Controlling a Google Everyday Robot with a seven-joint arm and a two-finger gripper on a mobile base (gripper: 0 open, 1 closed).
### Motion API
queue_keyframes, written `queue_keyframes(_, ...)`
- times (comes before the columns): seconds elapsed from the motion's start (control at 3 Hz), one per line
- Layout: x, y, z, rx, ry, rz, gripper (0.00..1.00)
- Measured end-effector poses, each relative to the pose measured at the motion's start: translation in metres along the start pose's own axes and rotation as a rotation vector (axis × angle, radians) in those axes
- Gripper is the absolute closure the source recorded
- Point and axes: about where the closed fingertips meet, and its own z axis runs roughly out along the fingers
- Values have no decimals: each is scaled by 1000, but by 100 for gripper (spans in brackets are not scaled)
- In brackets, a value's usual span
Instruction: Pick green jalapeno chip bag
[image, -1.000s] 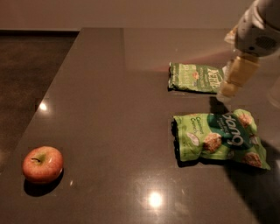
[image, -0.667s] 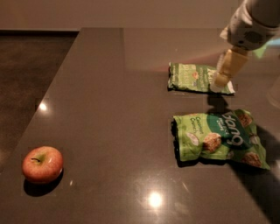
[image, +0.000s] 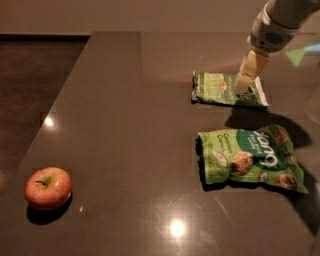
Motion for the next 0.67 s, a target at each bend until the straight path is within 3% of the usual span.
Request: queue_keyframes(0.67,-2,-8,58,-104,19,15,0)
